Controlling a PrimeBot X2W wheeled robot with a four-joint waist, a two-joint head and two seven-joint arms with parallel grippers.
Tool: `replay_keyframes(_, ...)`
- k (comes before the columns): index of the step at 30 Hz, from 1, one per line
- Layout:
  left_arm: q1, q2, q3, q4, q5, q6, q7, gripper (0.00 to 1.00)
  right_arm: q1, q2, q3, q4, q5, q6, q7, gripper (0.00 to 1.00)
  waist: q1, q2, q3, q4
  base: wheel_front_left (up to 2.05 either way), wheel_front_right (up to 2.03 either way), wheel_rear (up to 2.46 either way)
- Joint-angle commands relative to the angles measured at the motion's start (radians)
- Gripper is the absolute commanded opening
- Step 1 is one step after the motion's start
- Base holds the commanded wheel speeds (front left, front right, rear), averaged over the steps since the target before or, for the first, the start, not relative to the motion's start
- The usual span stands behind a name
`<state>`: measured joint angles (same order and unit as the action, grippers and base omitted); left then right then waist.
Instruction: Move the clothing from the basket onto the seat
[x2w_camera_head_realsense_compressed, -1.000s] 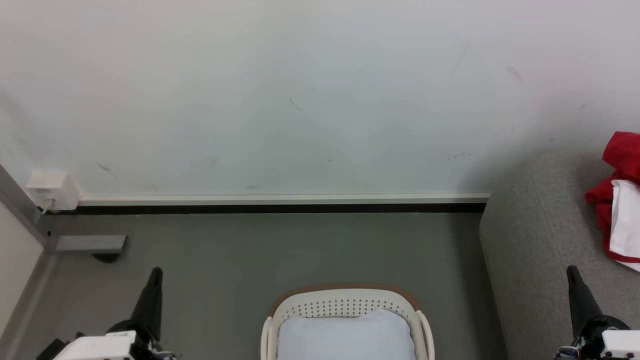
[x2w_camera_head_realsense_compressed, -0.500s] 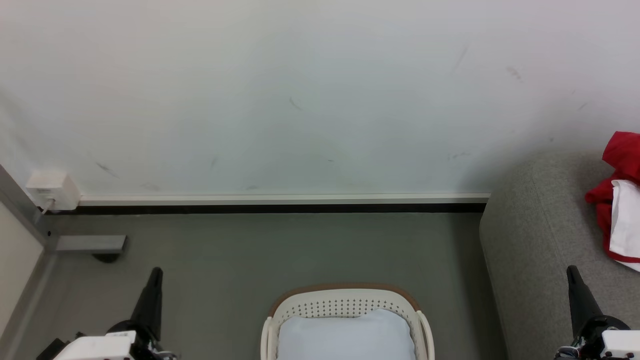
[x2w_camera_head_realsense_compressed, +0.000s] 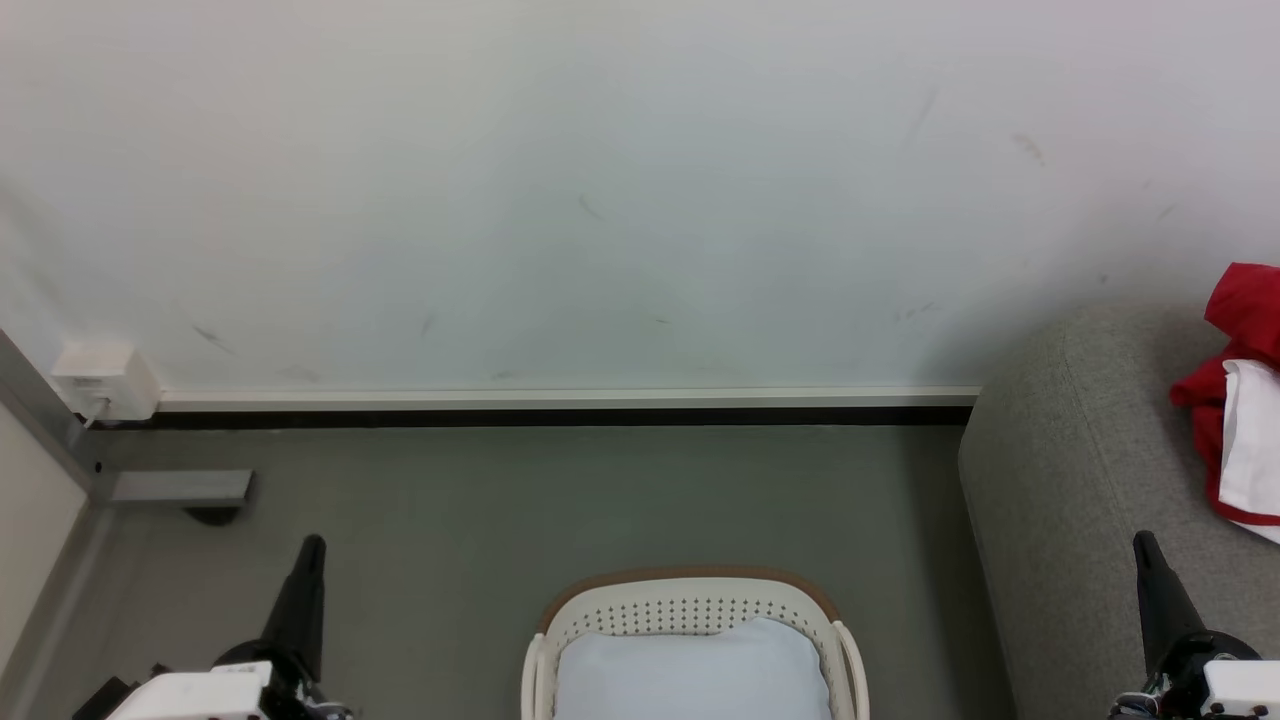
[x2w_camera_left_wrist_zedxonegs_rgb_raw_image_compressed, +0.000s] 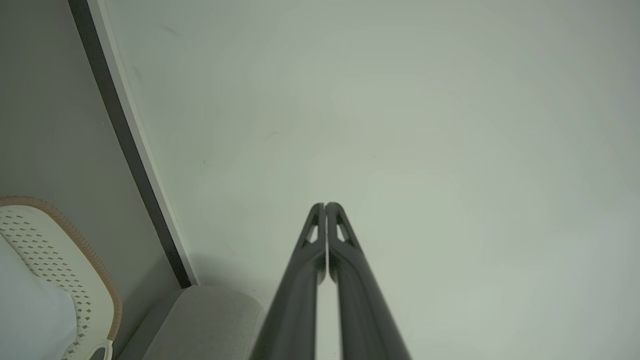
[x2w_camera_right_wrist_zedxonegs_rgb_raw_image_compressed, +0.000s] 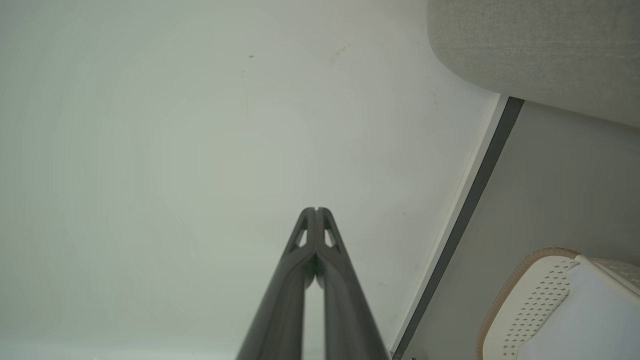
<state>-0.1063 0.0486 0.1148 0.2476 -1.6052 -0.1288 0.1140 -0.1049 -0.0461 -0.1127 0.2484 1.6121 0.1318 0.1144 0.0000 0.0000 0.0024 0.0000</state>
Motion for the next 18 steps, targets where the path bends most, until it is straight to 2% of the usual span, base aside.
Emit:
replay_keyframes(1, -0.009, 0.002, 0.002, -0.003, -0.013, -0.004, 0.004, 0.0, -0.012, -0.008, -0.004, -0.005, 0.001, -0.002, 0.003, 0.0, 0.0, 0.0, 0.0, 0.0, 0.0, 0.0, 0.0)
replay_keyframes(18, -0.009, 0.002, 0.002, -0.003, -0.014, -0.004, 0.004, 0.0, -0.012, -0.008, -0.004, -0.005, 0.001, -0.002, 0.003, 0.0, 0.0, 0.0, 0.0, 0.0, 0.0, 0.0, 0.0)
